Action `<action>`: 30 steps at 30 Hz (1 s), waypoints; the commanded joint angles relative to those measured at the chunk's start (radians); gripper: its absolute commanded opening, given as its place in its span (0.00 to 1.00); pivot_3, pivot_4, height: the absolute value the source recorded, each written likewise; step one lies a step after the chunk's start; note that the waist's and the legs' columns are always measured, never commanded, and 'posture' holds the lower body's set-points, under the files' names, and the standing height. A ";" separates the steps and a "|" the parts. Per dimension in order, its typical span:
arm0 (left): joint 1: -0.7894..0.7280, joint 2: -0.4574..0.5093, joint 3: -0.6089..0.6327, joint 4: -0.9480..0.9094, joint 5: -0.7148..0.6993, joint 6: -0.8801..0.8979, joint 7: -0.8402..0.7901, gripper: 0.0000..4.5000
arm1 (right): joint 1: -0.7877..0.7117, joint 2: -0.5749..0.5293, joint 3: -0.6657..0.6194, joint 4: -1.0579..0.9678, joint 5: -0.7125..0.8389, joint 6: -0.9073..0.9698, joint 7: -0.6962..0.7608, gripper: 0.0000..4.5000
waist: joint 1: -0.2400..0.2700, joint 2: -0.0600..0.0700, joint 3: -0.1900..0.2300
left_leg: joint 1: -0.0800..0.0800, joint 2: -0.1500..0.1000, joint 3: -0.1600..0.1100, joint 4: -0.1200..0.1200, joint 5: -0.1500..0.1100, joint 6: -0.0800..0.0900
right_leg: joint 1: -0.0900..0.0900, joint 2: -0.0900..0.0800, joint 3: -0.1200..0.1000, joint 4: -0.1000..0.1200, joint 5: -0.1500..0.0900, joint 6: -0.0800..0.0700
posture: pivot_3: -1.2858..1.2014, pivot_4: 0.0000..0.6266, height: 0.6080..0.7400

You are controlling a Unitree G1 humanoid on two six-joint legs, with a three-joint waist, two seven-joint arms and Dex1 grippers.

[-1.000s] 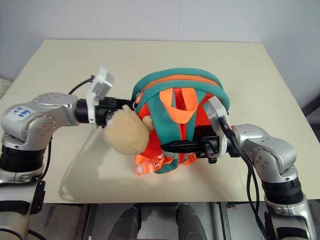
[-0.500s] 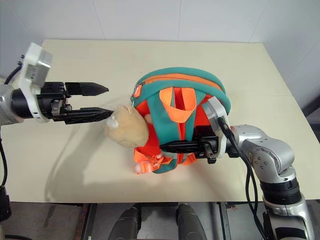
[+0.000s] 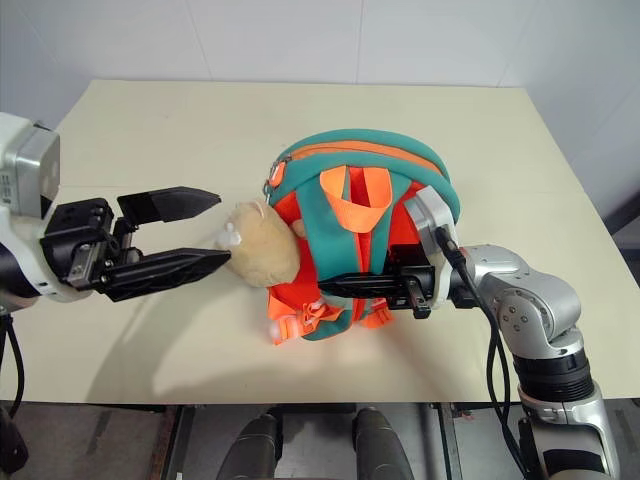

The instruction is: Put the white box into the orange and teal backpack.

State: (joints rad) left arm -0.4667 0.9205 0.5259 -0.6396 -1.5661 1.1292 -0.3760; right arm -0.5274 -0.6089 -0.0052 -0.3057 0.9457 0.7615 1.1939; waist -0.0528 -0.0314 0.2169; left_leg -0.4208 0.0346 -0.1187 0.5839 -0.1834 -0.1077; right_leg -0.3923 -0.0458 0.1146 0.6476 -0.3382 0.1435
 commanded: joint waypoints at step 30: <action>-0.063 0.198 -0.186 0.098 0.282 -0.126 -0.165 0.15 | 0.068 0.006 -0.077 -0.113 0.075 -0.019 -0.055 0.01 | 0.000 0.000 0.000 | 0.000 0.000 0.001 -0.003 0.000 0.000 | -0.001 0.000 0.000 -0.003 0.000 -0.001 | 0.52 0.24 1.00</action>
State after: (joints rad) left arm -0.5060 1.0837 0.2769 -0.5603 -1.2891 1.0035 -0.5129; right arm -0.4631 -0.5978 -0.0447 -0.3770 0.9842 0.7605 1.1393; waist -0.0530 -0.0315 0.2169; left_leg -0.4211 0.0345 -0.1179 0.5807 -0.1834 -0.1076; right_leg -0.3929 -0.0454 0.1149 0.6443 -0.3386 0.1428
